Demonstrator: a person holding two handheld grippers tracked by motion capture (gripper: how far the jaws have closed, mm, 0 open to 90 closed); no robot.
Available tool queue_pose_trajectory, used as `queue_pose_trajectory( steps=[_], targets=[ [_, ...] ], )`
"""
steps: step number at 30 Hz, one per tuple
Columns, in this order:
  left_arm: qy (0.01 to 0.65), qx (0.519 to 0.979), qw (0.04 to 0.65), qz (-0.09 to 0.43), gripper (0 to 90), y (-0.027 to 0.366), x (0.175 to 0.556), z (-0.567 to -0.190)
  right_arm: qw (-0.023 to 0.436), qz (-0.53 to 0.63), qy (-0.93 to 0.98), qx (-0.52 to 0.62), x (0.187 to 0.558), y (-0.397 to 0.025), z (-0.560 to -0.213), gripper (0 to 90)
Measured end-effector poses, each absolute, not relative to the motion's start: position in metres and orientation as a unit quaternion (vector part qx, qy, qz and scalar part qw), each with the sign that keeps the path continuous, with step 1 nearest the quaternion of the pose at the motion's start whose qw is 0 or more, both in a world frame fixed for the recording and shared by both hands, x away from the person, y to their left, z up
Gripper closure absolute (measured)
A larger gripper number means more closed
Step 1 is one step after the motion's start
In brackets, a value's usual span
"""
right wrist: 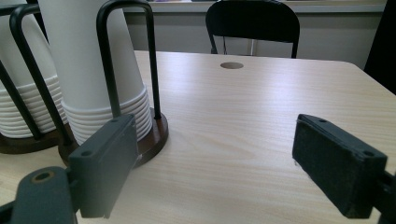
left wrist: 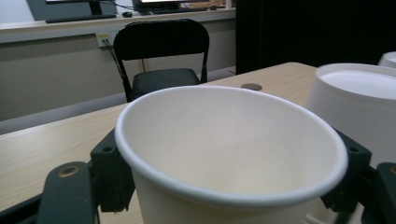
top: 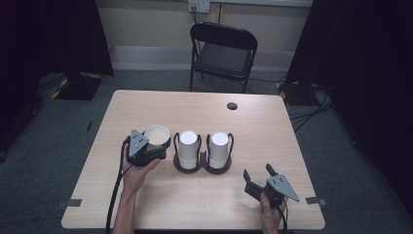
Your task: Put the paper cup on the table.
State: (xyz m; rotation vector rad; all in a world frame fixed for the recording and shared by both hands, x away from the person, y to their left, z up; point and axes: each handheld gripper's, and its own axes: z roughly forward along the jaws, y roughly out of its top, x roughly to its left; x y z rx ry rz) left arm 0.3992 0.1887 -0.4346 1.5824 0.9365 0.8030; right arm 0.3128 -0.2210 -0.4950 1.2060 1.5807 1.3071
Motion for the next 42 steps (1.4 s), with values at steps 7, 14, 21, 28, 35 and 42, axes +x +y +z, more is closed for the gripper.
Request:
queue_pose_trajectory(
  steps=[7,14,21,28,35,42],
  targets=[
    [0.406,0.665,0.537,0.323,22.0,0.19,0.419,-0.436,0.374,0.507,0.618,0.47,0.313,-0.22,-0.495,13.7],
    [0.41,0.671,0.525,0.326,21.6,0.194,0.433,-0.444,0.372,0.507,0.621,0.468,0.313,-0.22,-0.495,13.7],
    [0.425,0.677,0.515,0.309,20.7,0.195,0.447,-0.46,0.371,0.502,0.628,0.465,0.314,-0.219,-0.495,13.7],
    [0.432,0.685,0.504,0.301,18.1,0.193,0.451,-0.471,0.368,0.502,0.63,0.465,0.314,-0.218,-0.495,13.7],
    [0.434,0.699,0.489,0.29,18.3,0.195,0.452,-0.48,0.367,0.502,0.63,0.465,0.314,-0.219,-0.495,13.8],
    [0.439,0.705,0.484,0.276,15.2,0.195,0.453,-0.486,0.367,0.502,0.629,0.466,0.314,-0.219,-0.495,13.8]
  ],
)
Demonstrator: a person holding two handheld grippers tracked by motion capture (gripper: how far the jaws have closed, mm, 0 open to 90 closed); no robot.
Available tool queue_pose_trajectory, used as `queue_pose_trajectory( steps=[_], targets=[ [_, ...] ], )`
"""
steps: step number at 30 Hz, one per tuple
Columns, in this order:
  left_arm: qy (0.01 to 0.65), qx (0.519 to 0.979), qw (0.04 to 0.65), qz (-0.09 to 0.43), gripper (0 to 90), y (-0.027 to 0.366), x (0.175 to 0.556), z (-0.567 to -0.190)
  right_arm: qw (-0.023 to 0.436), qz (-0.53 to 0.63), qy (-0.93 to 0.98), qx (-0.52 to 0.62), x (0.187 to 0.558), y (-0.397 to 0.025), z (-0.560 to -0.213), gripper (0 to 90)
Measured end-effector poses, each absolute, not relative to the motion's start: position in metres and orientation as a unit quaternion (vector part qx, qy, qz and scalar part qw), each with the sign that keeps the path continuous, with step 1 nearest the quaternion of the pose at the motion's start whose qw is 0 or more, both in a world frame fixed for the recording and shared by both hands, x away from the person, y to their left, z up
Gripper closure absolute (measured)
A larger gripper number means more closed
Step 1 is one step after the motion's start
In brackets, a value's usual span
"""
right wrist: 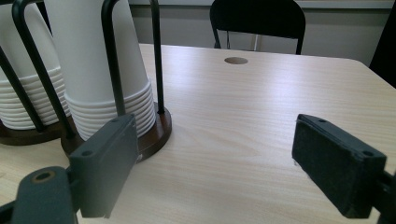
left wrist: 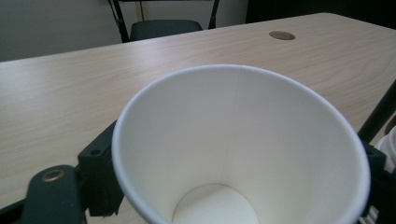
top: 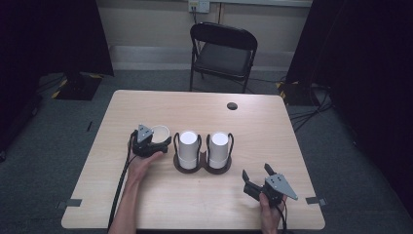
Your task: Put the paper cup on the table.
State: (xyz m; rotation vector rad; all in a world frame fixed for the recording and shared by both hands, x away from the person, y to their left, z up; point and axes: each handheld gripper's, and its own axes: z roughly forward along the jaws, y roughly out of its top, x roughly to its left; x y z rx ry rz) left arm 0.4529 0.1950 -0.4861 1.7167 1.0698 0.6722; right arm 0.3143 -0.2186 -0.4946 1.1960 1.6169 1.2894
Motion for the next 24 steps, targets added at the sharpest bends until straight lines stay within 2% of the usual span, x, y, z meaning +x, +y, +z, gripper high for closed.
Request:
queue_pose_trajectory(
  steps=[18,24],
  targets=[
    [0.447,0.715,0.463,0.273,15.6,0.204,0.439,-0.492,0.366,0.504,0.628,0.467,0.314,-0.219,-0.495,13.8],
    [0.453,0.699,0.477,0.28,15.5,0.209,0.425,-0.489,0.365,0.506,0.627,0.467,0.314,-0.22,-0.495,13.8]
  ],
)
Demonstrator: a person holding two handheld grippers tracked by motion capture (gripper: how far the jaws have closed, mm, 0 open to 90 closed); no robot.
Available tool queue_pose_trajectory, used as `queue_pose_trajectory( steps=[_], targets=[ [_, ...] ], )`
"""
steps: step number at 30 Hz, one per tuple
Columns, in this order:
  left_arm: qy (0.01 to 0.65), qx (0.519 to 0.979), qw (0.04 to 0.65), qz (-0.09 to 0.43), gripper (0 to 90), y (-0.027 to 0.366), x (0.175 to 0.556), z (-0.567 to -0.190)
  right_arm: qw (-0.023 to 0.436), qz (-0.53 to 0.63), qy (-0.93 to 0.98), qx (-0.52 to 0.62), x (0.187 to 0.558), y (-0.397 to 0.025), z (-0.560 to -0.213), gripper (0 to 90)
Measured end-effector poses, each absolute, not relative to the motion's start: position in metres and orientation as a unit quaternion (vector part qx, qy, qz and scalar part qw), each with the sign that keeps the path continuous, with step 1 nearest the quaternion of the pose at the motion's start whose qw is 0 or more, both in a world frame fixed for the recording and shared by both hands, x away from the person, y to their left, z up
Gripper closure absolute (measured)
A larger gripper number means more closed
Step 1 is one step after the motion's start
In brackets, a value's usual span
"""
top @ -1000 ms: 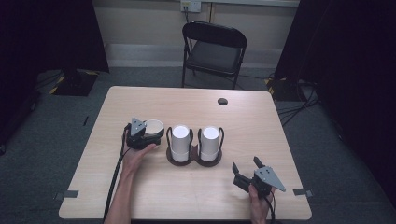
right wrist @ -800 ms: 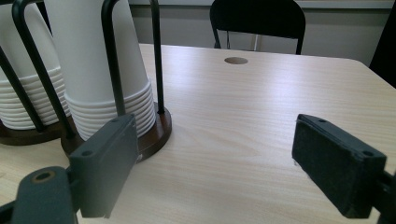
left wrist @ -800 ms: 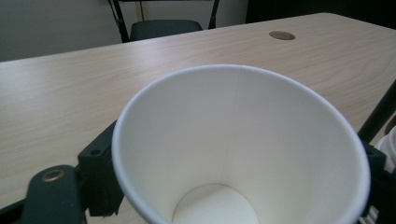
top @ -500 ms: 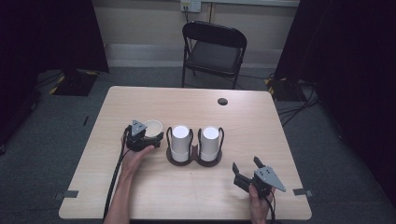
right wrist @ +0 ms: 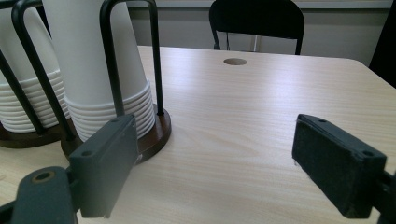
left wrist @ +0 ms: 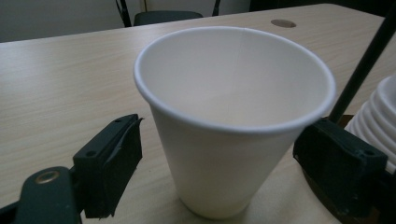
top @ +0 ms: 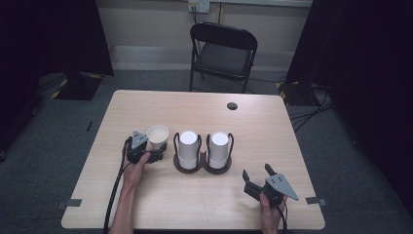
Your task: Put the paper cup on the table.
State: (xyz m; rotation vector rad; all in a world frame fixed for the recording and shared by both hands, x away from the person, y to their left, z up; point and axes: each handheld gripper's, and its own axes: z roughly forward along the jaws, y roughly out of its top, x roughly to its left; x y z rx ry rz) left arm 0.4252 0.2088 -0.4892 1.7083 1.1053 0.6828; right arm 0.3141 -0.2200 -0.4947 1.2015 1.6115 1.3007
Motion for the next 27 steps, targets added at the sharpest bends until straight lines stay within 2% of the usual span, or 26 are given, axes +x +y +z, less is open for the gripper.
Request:
queue_pose_trajectory(
  steps=[3,9,27],
  targets=[
    [0.458,0.697,0.469,0.29,15.5,0.209,0.419,-0.487,0.364,0.506,0.627,0.467,0.314,-0.22,-0.495,13.8],
    [0.464,0.681,0.494,0.278,15.7,0.214,0.402,-0.485,0.364,0.505,0.628,0.467,0.314,-0.22,-0.495,13.8],
    [0.425,0.679,0.519,0.298,15.6,0.19,0.333,-0.478,0.361,0.506,0.631,0.464,0.315,-0.22,-0.495,14.0]
  ],
)
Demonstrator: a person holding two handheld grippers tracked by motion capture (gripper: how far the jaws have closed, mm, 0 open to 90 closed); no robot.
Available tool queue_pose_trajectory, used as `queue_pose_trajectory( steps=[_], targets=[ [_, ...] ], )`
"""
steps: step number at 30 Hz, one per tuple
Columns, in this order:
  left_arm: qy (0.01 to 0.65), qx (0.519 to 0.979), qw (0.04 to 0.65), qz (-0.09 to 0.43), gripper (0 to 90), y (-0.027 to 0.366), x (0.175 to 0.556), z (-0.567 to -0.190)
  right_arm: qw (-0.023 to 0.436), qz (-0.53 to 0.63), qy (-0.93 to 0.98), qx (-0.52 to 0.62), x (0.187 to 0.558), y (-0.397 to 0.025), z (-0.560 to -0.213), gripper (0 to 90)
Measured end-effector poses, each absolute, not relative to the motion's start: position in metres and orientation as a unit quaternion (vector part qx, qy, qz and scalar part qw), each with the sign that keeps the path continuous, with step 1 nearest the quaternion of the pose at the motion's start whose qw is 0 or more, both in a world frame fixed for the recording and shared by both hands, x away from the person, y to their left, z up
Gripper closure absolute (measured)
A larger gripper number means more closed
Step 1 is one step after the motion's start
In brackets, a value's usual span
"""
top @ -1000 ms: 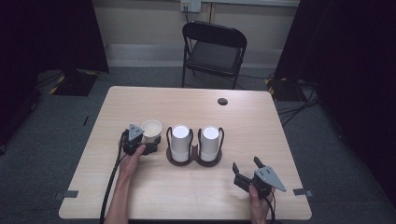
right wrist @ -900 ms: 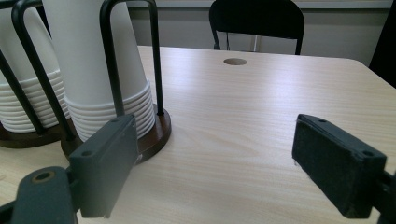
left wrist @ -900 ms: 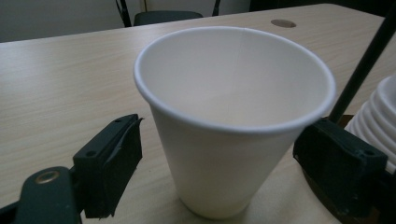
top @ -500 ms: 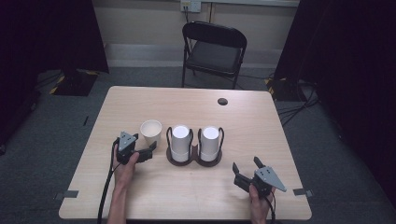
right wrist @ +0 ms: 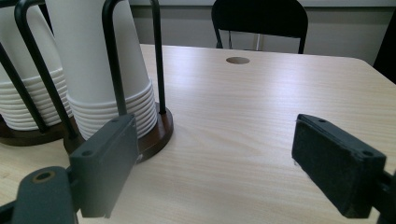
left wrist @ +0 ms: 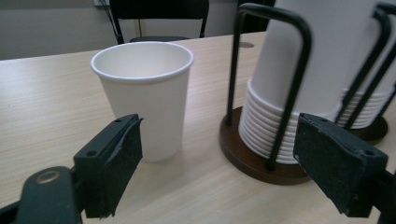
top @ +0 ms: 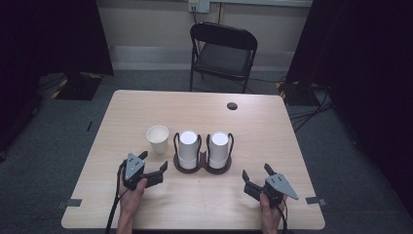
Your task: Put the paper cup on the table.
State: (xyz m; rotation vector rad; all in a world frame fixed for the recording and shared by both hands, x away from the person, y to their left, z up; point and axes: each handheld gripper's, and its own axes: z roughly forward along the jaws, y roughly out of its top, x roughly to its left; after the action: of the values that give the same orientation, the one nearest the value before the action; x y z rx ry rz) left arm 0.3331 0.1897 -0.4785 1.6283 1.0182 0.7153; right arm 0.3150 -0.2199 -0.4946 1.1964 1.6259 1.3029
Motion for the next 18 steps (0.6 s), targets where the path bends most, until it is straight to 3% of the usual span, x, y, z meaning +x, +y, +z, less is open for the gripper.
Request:
queue_pose_trajectory(
  steps=[18],
  targets=[
    [0.397,0.69,0.529,0.293,15.8,0.143,0.289,-0.494,0.353,0.487,0.651,0.463,0.319,-0.216,-0.494,14.8]
  ],
)
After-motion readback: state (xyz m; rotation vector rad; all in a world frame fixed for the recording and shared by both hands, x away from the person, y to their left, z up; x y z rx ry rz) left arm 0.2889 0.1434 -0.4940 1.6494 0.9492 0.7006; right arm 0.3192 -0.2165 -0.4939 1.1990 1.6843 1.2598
